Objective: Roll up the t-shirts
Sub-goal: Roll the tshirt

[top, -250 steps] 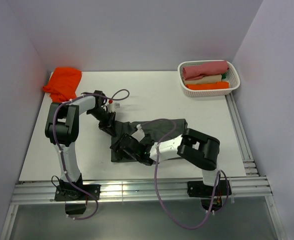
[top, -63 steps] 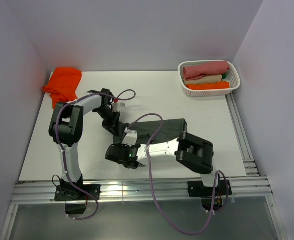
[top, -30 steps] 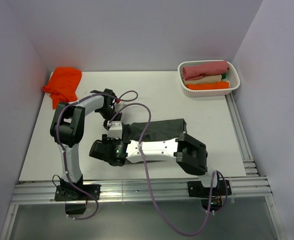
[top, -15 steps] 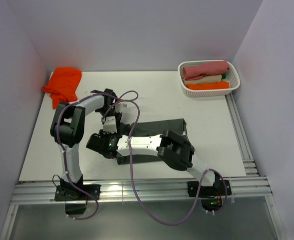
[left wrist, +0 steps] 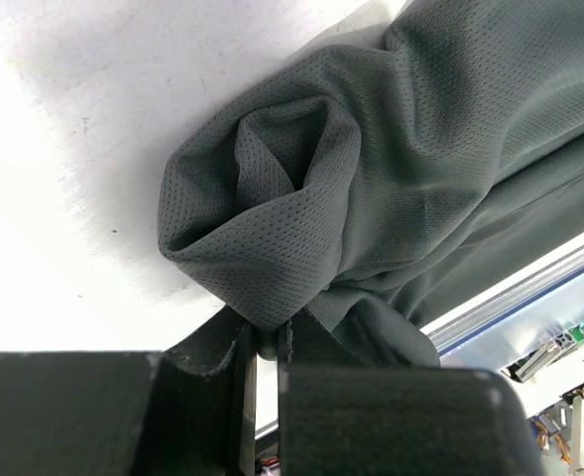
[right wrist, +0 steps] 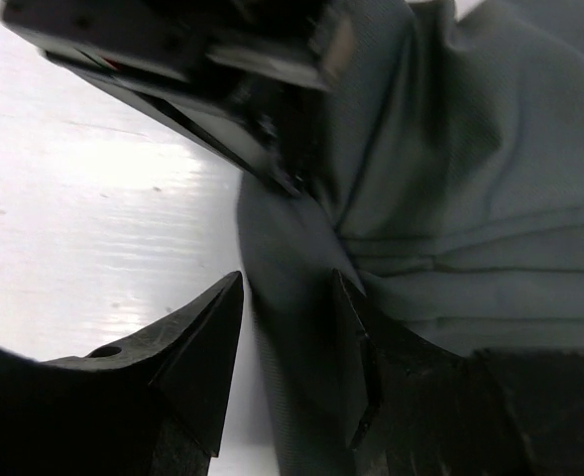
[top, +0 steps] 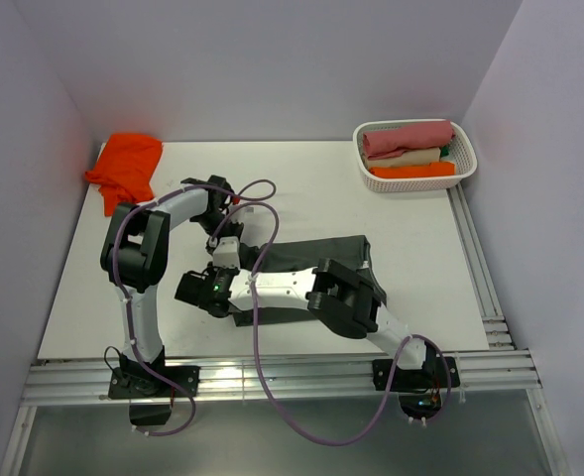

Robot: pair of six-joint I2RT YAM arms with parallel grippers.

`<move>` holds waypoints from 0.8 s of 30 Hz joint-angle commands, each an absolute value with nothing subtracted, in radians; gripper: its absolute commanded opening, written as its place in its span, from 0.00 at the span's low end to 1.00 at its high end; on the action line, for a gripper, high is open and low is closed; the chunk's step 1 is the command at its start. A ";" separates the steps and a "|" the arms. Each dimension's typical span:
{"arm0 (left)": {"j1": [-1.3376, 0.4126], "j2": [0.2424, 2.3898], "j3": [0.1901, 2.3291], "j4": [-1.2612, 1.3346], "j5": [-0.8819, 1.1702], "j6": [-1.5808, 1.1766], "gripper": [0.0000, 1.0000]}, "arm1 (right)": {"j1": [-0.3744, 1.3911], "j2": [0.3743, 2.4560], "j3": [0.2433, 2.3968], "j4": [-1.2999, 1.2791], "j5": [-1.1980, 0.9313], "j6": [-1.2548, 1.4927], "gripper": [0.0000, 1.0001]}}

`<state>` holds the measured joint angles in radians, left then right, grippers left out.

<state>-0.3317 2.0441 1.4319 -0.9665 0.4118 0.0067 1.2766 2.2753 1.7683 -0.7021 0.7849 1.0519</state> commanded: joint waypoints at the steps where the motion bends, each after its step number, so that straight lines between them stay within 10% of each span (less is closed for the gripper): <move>1: -0.334 2.046 1.473 -0.960 0.390 0.014 0.06 | 1.293 2.279 1.766 -0.802 0.796 1.117 0.48; 15: -0.334 2.054 1.538 -0.977 0.442 0.009 0.40 | 1.293 2.289 1.792 -0.894 0.658 1.166 0.20; 24: -0.293 2.017 1.652 -1.032 0.561 0.018 0.65 | 1.212 2.013 1.340 -0.347 0.454 1.229 0.10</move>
